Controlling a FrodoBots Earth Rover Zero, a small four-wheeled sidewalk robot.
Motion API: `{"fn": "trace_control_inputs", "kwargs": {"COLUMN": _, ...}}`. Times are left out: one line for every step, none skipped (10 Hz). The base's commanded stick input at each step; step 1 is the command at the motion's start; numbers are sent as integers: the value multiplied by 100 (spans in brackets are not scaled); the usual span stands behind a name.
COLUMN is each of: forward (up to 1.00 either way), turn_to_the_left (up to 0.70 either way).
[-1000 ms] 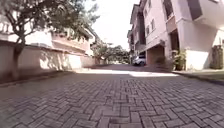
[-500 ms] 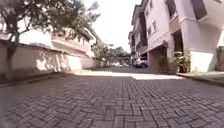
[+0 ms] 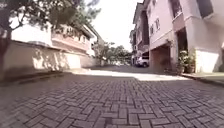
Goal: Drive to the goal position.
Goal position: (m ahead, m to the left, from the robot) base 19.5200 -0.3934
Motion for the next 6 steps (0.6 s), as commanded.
{"fn": "trace_control_inputs", "kwargs": {"forward": 70, "turn_to_the_left": -23}}
{"fn": "trace_control_inputs", "kwargs": {"forward": 70, "turn_to_the_left": -33}}
{"fn": "trace_control_inputs", "kwargs": {"forward": 70, "turn_to_the_left": -29}}
{"fn": "trace_control_inputs", "kwargs": {"forward": 70, "turn_to_the_left": -25}}
{"fn": "trace_control_inputs", "kwargs": {"forward": 70, "turn_to_the_left": -21}}
{"fn": "trace_control_inputs", "kwargs": {"forward": 70, "turn_to_the_left": -17}}
